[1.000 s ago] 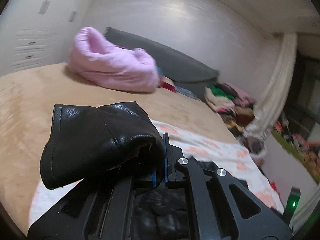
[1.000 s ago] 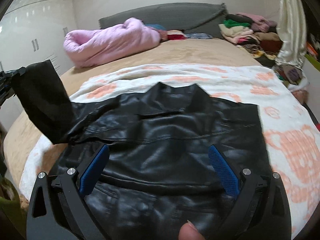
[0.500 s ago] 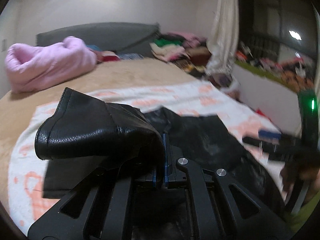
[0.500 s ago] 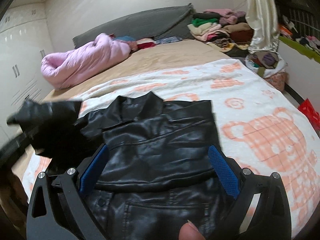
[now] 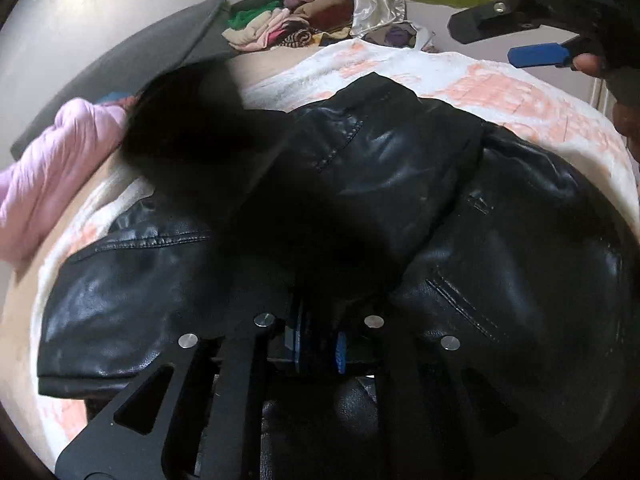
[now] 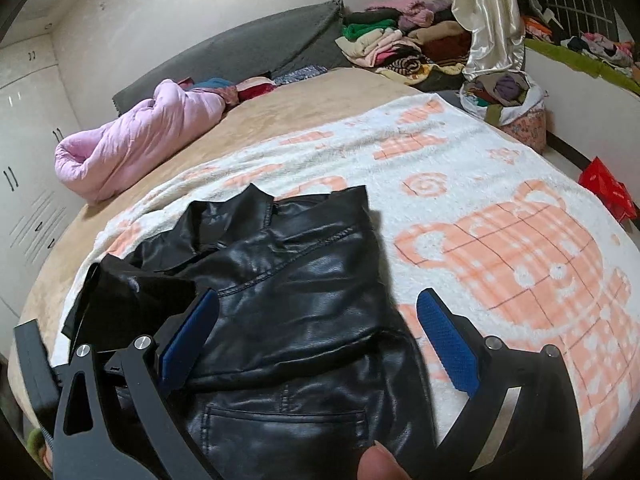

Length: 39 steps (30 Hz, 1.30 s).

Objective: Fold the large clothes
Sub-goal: 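Lower the folded side onto the jacket while the right tool grasps the hem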

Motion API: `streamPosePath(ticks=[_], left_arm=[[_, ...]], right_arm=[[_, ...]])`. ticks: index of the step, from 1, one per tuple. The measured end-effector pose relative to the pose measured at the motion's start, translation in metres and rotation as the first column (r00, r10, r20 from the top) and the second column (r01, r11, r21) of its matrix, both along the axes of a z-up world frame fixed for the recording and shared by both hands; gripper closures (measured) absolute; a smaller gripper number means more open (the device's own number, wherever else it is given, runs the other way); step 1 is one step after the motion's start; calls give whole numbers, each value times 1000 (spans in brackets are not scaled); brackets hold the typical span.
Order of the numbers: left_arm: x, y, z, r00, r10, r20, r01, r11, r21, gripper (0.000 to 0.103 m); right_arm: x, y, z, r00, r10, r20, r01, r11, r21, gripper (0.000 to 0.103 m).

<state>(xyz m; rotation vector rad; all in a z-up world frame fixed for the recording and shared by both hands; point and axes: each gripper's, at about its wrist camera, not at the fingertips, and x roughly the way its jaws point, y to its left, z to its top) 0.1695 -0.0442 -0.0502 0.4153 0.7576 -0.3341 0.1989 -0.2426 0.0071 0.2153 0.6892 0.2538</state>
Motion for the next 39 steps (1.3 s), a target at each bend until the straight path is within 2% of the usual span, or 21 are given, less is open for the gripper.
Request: streamPosePath(ticks=[2, 4, 6, 7, 10, 12, 14, 16, 17, 18, 19, 20, 23, 25, 28, 30, 32, 33, 35, 37, 39], left_arm=[[-1, 5, 4, 1000, -11, -7, 11, 1000, -19, 95], [0, 12, 7, 999, -20, -31, 18, 997, -75, 83], [0, 19, 11, 998, -27, -56, 19, 990, -141, 56], [-2, 21, 12, 998, -31, -57, 22, 988, -156, 50], [-7, 27, 21, 997, -38, -63, 25, 982, -189, 39], [-5, 27, 28, 996, -53, -78, 33, 971, -237, 25], [-6, 34, 40, 995, -55, -79, 30, 958, -285, 24], [-5, 49, 52, 997, -36, -75, 9, 944, -330, 17], [-4, 59, 58, 998, -12, -61, -9, 941, -338, 15], [-2, 68, 64, 999, 16, -48, -31, 941, -337, 14], [3, 81, 70, 997, 64, -31, -71, 940, -334, 13], [5, 89, 73, 995, 92, -25, -95, 938, -335, 12], [22, 134, 84, 970, 242, -30, -235, 899, -370, 11], [30, 164, 91, 943, 330, -38, -317, 857, -406, 11], [37, 200, 98, 898, 438, -50, -412, 795, -445, 11], [43, 221, 96, 866, 492, -85, -467, 737, -489, 11], [49, 230, 91, 851, 510, -124, -495, 701, -513, 11], [52, 230, 86, 849, 510, -141, -503, 693, -516, 11], [57, 227, 79, 850, 501, -161, -508, 699, -503, 12], [64, 218, 70, 863, 470, -186, -495, 714, -495, 23], [70, 204, 60, 874, 443, -200, -483, 742, -464, 45]], right_arm=[[4, -3, -4, 1000, -4, -12, 4, 1000, 6, 5], [6, -5, -8, 1000, 0, -25, 1, 1000, 18, 5], [8, -5, -10, 999, 26, -35, -24, 999, 40, 4], [9, -5, -12, 998, 37, -41, -35, 998, 56, 5], [17, 1, -19, 990, 115, -81, -103, 985, 138, 5], [21, 14, -22, 980, 169, -101, -152, 976, 153, 5], [29, 30, -27, 967, 216, -135, -193, 967, 166, 5], [35, 42, -32, 953, 259, -159, -226, 954, 197, 5], [39, 49, -36, 948, 260, -185, -226, 956, 187, 11], [42, 56, -41, 943, 262, -207, -229, 959, 168, 23], [44, 61, -46, 937, 271, -220, -239, 958, 160, 27], [46, 67, -51, 931, 275, -238, -245, 958, 149, 40], [42, 79, -50, 939, 286, -190, -272, 957, 96, 53], [36, 84, -39, 945, 301, -125, -295, 953, 64, 57], [31, 93, -7, 943, 332, 0, -332, 943, -21, 65], [31, 96, 19, 932, 352, 81, -346, 934, -85, 69], [33, 93, 39, 922, 364, 131, -347, 928, -138, 70], [36, 92, 46, 920, 363, 147, -338, 926, -168, 70], [43, 87, 52, 919, 357, 166, -316, 920, -234, 70], [47, 80, 50, 923, 351, 155, -306, 917, -256, 70], [50, 75, 43, 925, 352, 143, -309, 916, -255, 70]])
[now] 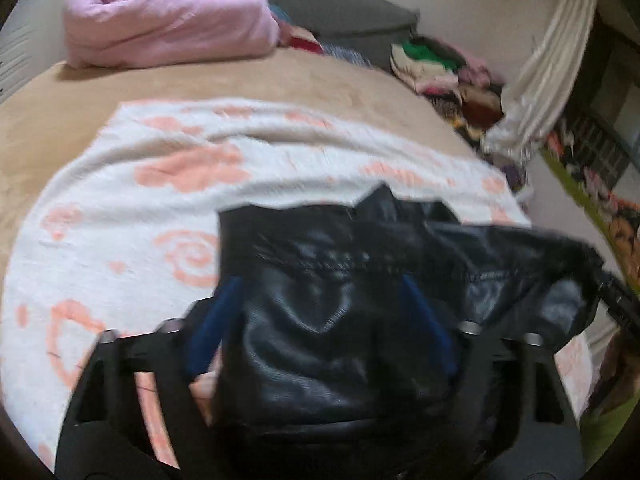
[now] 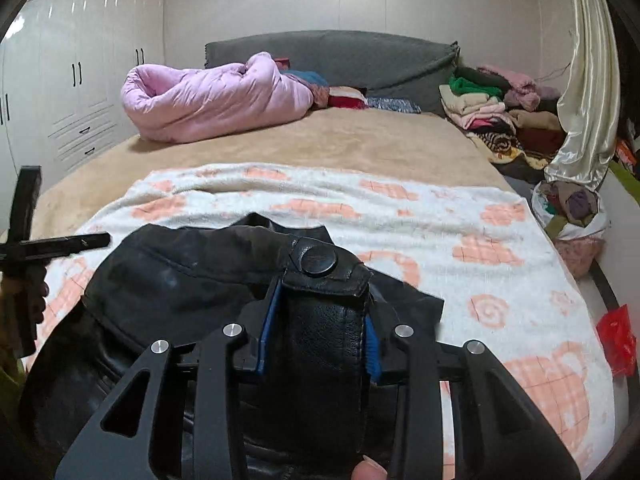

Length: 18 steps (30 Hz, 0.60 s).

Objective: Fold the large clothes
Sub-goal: 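Lower the folded side onto the jacket while the right tool grasps the hem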

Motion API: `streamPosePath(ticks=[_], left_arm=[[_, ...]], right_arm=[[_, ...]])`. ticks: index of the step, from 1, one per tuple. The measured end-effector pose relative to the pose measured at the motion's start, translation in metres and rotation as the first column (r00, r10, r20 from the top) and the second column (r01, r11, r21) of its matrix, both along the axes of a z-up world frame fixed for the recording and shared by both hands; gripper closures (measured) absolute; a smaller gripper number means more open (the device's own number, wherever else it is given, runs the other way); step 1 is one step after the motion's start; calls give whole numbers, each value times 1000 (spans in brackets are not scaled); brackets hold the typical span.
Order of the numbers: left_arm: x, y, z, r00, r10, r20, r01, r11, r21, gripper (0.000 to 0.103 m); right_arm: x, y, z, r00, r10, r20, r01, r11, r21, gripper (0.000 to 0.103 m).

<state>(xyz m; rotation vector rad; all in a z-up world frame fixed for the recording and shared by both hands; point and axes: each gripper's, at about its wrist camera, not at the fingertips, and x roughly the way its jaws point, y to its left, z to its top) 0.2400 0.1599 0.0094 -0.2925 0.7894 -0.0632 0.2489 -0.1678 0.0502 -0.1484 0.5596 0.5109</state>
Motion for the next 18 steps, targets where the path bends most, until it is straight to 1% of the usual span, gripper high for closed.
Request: streamPosePath(ticks=[1, 3, 5, 8, 10, 13, 14, 17, 18], left_arm=[[4, -3, -5, 1000, -16, -12, 16, 1000, 3, 49], [10, -14, -16, 998, -52, -40, 52, 999, 3, 66], [13, -24, -26, 994, -81, -76, 83, 996, 28, 74], [19, -29, -46, 984, -94, -153, 102, 994, 44, 75], [23, -29, -58, 980, -92, -179, 100, 994, 37, 75], [22, -34, -64, 979, -88, -183, 102, 992, 73, 75], [21, -35, -64, 979, -88, -183, 104, 991, 79, 75], [21, -31, -63, 979, -88, -182, 102, 992, 68, 75], [21, -31, -63, 980, -87, -180, 101, 992, 71, 75]], right_arm=[[0, -1, -3, 1000, 0, 2, 0, 1000, -4, 70], [-2, -2, -10, 1000, -2, 7, 2, 1000, -16, 70], [-3, -3, -17, 1000, -6, 8, 7, 1000, -26, 70], [5, -6, -28, 999, -28, -29, 27, 999, -19, 69], [9, -7, -33, 998, -35, -51, 34, 999, -22, 68], [11, -2, -43, 997, -53, -60, 49, 996, -68, 66], [12, -2, -46, 996, -62, -67, 56, 995, -80, 62], [13, -6, -49, 993, -80, -87, 73, 994, -82, 61], [13, -8, -49, 992, -89, -90, 81, 993, -80, 56]])
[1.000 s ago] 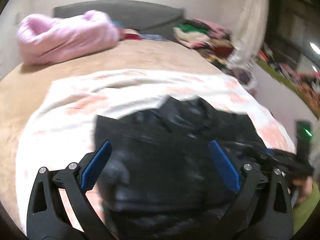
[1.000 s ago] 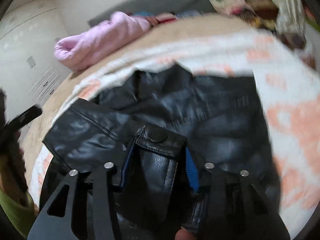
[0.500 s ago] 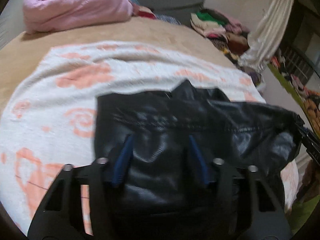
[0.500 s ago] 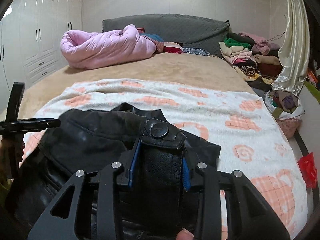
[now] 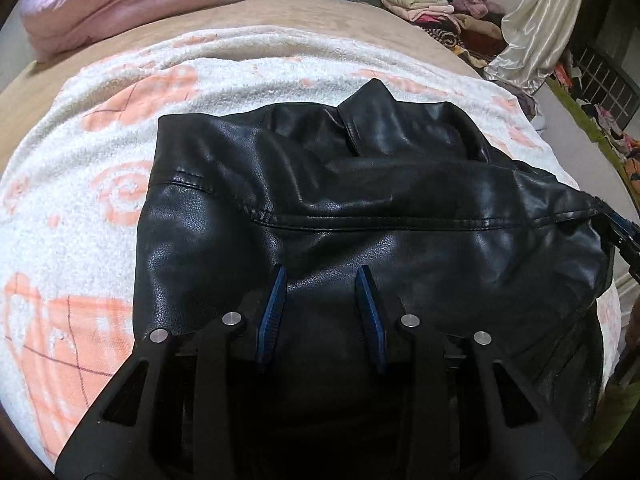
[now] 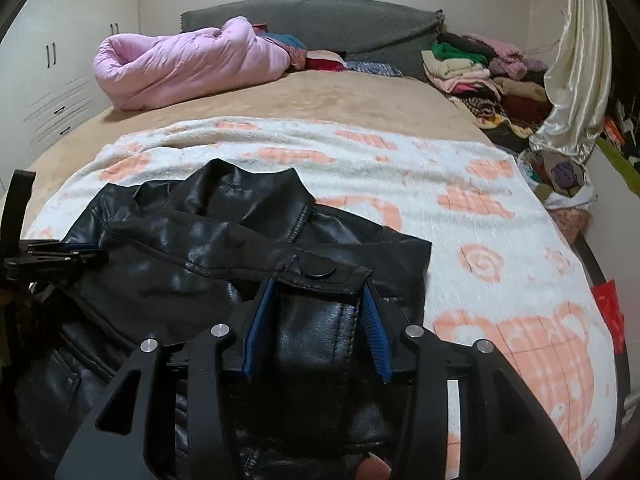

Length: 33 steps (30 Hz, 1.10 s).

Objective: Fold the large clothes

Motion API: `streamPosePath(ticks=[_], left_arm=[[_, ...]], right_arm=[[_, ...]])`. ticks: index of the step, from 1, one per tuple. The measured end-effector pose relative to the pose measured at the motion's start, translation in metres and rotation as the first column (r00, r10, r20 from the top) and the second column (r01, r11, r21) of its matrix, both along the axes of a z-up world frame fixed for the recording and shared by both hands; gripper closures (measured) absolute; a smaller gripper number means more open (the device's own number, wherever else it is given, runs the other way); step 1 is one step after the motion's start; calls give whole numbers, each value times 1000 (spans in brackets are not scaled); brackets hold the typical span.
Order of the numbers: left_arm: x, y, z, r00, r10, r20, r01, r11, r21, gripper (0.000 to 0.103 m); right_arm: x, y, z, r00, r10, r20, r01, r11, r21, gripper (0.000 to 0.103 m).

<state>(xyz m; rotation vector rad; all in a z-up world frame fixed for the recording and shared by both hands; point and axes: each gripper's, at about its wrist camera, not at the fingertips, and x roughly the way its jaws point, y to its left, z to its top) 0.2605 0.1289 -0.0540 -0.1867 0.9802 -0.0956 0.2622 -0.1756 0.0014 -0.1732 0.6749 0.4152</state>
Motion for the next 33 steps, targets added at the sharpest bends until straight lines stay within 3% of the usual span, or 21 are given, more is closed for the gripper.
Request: streamPosePath(ticks=[4, 10, 14, 17, 21, 26, 29, 33], left_arm=[[-1, -2, 2, 1000, -1, 2, 1, 1000, 12, 75], [-1, -1, 2, 1000, -1, 2, 0, 1000, 14, 75], [-2, -1, 3, 1000, -3, 3, 3, 1000, 21, 75], [-1, -2, 3, 1000, -6, 4, 6, 1000, 22, 75], [-1, -3, 3, 1000, -10, 4, 10, 1000, 26, 75], [-3, 1, 13, 1000, -1, 16, 1, 1000, -8, 73], [-13, 0, 34, 998, -11, 57, 13, 999, -33, 61], [-28, -8, 51, 995, -40, 96, 43, 999, -31, 53]], right_arm=[[-5, -7, 14, 998, -36, 53, 35, 999, 26, 50], [-1, 23, 17, 998, 50, 46, -51, 998, 24, 58], [18, 50, -9, 996, 65, -57, -67, 997, -29, 59], [36, 54, -37, 988, 19, -153, -32, 996, -85, 61], [45, 50, -57, 977, 19, -213, -33, 998, -61, 61], [35, 41, -40, 983, 44, -179, -43, 999, 9, 60], [17, 31, -21, 990, 65, -124, -58, 997, 54, 59], [-7, 24, -5, 992, 100, -82, -93, 992, 87, 53]])
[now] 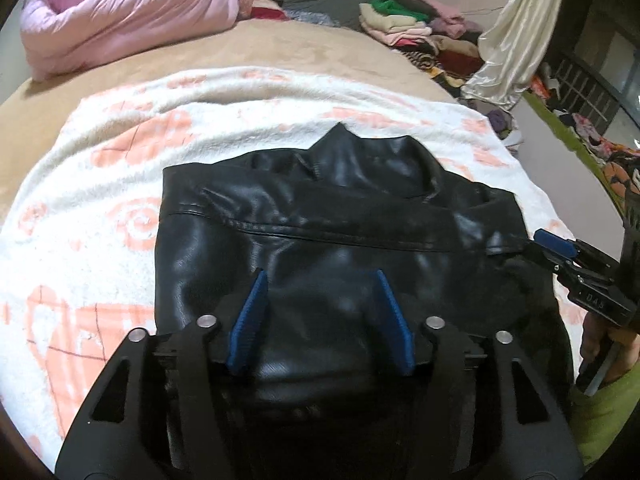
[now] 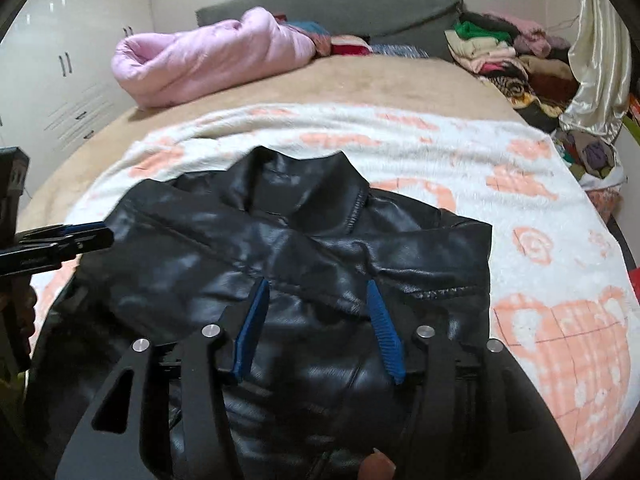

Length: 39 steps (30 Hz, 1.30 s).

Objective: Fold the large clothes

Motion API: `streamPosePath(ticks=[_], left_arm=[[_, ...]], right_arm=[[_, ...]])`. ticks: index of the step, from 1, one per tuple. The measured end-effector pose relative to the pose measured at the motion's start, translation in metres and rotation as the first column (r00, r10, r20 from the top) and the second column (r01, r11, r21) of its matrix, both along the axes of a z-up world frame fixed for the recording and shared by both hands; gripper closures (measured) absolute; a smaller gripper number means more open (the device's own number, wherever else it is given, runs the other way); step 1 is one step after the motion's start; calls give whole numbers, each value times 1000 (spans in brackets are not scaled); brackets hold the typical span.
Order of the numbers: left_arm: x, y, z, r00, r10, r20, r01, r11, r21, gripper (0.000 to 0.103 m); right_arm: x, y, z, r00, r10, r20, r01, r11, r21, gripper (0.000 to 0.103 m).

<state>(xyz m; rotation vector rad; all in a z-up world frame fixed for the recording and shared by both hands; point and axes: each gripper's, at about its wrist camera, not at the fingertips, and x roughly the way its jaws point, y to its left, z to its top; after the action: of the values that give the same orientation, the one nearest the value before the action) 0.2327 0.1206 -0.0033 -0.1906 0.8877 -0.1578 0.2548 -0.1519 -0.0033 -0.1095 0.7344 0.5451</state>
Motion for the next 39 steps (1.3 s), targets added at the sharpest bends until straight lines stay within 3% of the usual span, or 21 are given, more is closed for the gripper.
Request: streamPosePath(ticks=[13, 21, 28, 34, 39], left_arm=[[-24, -36, -30, 994, -88, -58, 95, 986, 138, 43], [-22, -39, -38, 994, -90, -66, 99, 983, 152, 42], [-24, -33, -29, 995, -88, -52, 93, 991, 101, 37], [-29, -32, -19, 995, -90, -35, 92, 993, 74, 31], [-33, -31, -14, 995, -99, -23, 99, 994, 41, 25]], right_arm=[[-33, 12, -10, 998, 57, -13, -57, 998, -20, 46], [-18, 20, -52, 990, 14, -140, -29, 994, -102, 45], [-27, 15, -39, 995, 23, -92, -27, 999, -44, 43], [-34, 8, -23, 999, 10, -52, -10, 1000, -9, 18], [-35, 4, -18, 1000, -17, -18, 17, 1000, -13, 7]])
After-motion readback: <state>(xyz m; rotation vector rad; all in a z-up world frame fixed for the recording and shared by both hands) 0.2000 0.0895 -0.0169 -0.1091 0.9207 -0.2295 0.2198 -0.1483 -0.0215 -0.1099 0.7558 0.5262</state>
